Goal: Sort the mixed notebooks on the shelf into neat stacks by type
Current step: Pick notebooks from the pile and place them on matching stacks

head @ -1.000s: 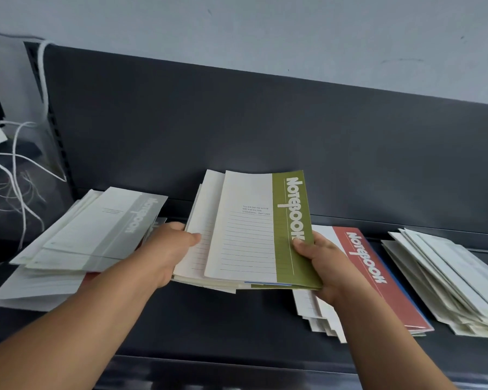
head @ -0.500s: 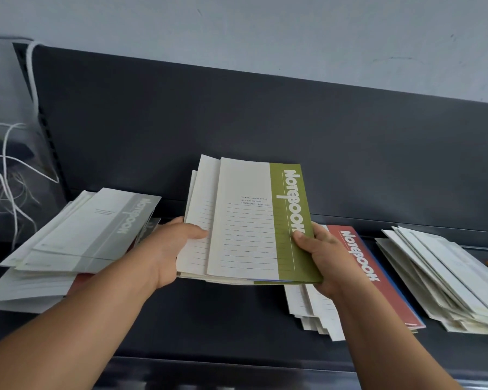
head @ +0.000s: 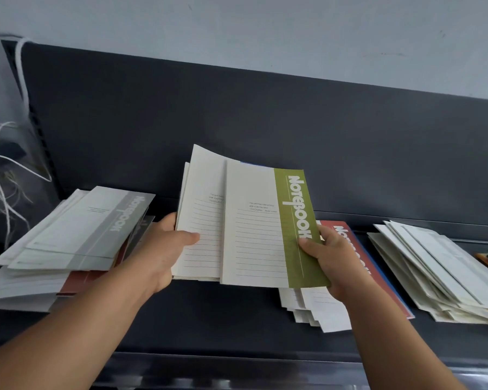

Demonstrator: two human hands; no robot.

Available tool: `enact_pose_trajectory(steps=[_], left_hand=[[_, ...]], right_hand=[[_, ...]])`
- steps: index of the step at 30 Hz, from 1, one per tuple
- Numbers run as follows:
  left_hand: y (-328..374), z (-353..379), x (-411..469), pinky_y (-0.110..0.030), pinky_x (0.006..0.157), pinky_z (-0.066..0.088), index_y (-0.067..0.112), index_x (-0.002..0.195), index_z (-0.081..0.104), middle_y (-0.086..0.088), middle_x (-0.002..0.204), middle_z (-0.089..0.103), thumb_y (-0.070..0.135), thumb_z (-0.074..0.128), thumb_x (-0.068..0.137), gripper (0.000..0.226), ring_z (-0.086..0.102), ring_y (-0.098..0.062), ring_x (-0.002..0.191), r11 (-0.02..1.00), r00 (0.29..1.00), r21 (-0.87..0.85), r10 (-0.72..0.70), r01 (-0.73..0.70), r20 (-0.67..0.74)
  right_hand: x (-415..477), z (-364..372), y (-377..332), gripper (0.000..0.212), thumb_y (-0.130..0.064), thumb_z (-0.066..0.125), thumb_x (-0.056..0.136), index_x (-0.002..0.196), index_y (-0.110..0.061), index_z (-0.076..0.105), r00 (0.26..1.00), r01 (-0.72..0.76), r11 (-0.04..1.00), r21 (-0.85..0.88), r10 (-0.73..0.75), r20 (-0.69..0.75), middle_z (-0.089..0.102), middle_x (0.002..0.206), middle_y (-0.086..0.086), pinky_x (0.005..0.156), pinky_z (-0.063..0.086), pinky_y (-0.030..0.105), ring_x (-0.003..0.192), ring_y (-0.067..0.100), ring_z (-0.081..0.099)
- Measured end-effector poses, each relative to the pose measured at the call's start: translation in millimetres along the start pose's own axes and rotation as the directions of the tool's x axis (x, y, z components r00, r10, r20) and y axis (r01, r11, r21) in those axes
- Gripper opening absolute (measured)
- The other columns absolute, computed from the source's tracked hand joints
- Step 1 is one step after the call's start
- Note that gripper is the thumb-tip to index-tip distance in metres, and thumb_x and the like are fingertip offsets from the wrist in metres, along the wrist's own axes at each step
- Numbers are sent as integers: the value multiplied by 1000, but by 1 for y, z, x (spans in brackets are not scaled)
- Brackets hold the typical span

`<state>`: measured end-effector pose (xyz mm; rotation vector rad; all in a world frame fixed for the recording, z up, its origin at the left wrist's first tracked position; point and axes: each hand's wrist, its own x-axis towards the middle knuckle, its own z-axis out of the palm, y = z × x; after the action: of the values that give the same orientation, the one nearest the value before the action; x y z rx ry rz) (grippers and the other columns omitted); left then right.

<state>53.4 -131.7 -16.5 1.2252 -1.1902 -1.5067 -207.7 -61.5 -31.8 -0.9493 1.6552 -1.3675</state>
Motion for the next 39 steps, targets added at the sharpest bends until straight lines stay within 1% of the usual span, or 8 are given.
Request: enact_pose_trajectory(steps=[4,12,18,24,28,31,35,39], left_hand=[[1,8,-3,-37,71,53,25,107,63,1,102,70,-2,57,91,32,65,-22,96,1000,1000,-9,0,0,9],[-1,21,-4,-39,71,54,24,105,65,-1,105,71,-3,57,90,32,65,-25,98,1000,1000,1,2,-2,-7],[-2,28,-4,-37,67,53,25,101,65,-2,105,70,-2,58,90,30,65,-24,94,1000,1000,1,0,0,-3],[0,29,-8,-36,65,52,24,105,64,-1,104,70,-2,57,90,30,65,-23,94,1000,1000,-6,10,-10,-3],[0,24,-11,-36,66,51,24,105,63,0,103,69,-2,55,91,30,64,-22,95,1000,999,-6,25,-26,-20],[-2,18,-14,-33,63,50,22,111,63,1,103,70,-3,55,91,32,65,-21,92,999,999,1,33,-32,-32],[-5,8,-18,-33,63,50,22,113,63,0,105,70,-3,55,91,34,66,-21,91,999,998,-20,28,-29,-51],[-5,-1,-25,-34,64,51,21,114,64,-2,106,71,-3,55,90,35,67,-23,92,998,999,-50,36,-37,-38]], right_hand=[[-3,-30,1,18,-13,62,95,106,-25,68,1000,-6,1000,0,6,-26,77,98,1,81,59,47,90,25,73],[-7,-84,14,14,-14,59,96,109,-17,65,989,-97,993,-73,88,-117,76,97,8,83,57,55,91,33,72],[-9,-90,13,12,-20,57,98,105,-13,64,976,-178,981,71,186,-116,74,95,10,57,55,33,78,27,69],[-8,-87,8,11,-17,54,99,102,-10,63,978,-170,982,78,178,-106,73,94,11,68,55,36,79,26,68],[-3,-93,12,11,-16,56,98,103,-8,63,975,-151,987,-56,139,-171,72,96,12,66,54,35,83,27,69],[3,-98,24,15,-15,62,94,106,-6,64,962,-164,935,-314,81,-260,70,92,9,71,55,37,84,29,68],[4,-95,31,32,-25,73,84,104,-6,58,944,-241,720,-651,16,-331,63,87,4,71,52,35,82,25,63],[0,-82,24,32,-32,67,84,105,-12,53,934,-295,516,-804,-23,-357,60,100,7,76,46,35,95,30,57]])
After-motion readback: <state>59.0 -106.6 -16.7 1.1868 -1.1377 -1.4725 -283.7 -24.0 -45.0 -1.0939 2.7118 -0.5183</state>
